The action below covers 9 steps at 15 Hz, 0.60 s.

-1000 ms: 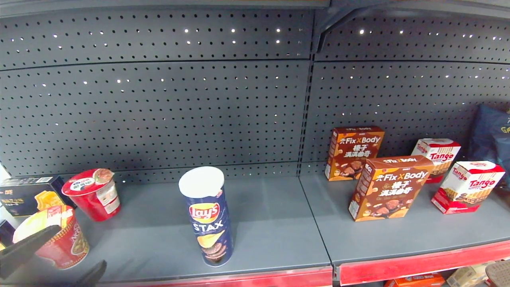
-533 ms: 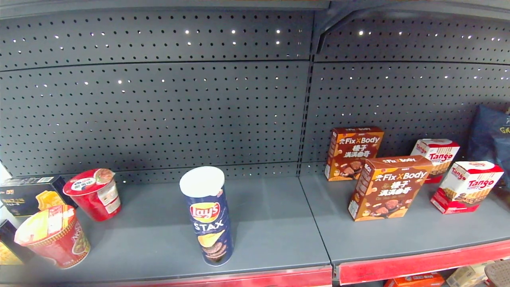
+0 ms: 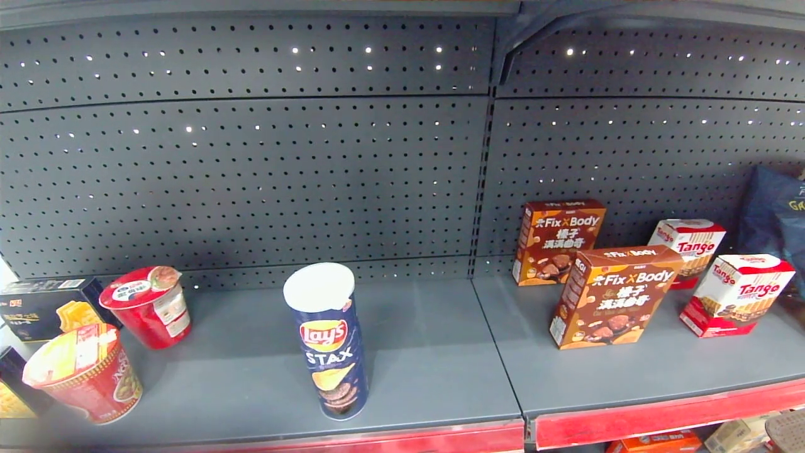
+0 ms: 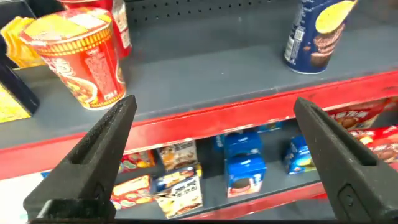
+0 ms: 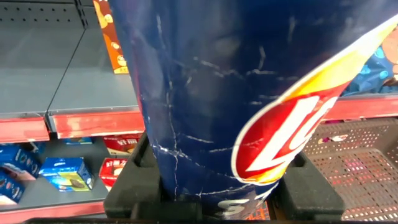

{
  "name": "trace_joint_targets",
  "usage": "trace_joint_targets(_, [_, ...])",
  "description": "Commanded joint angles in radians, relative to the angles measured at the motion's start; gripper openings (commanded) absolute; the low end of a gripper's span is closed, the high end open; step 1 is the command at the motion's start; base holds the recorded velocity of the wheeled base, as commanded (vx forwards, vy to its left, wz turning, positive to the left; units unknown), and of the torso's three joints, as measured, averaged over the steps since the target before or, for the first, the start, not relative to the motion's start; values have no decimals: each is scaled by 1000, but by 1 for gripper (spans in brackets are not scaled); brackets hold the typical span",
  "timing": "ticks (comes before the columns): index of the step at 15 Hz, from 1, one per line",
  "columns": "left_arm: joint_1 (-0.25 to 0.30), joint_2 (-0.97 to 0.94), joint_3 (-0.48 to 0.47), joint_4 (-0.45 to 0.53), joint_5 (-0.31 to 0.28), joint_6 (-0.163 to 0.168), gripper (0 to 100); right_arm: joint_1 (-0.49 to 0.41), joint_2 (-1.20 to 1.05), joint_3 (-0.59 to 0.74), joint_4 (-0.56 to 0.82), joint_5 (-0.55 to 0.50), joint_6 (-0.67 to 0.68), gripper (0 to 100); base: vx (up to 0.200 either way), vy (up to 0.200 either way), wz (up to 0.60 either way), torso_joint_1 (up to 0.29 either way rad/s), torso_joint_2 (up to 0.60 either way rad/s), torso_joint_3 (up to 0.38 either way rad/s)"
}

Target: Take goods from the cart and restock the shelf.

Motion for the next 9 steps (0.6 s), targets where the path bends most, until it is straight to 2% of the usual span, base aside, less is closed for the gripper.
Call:
trace_joint_targets(1, [-7, 8, 0, -1, -12, 38, 100, 9, -6, -10, 0, 10, -1, 0, 0, 0, 0, 0, 0, 0])
trace_joint_targets(2, [-7, 7, 0, 1, -14, 29, 100, 15, -1, -16, -3, 24, -1, 0, 0, 0, 0, 0, 0, 0])
trace_joint_targets(3, [-7, 5, 0, -1, -3, -17, 100, 29, 0, -33, 0, 67, -4, 0, 0, 0, 0, 0, 0, 0])
trace_joint_targets(4, [-7, 7, 0, -1, 0, -25, 100, 35, 8, -44, 2, 94, -10, 0, 0, 0, 0, 0, 0, 0])
trace_joint_targets(9, [-7, 7, 0, -1, 0, -22, 100, 112, 226, -202, -9, 282, -16, 0, 0, 0, 0, 0, 0, 0])
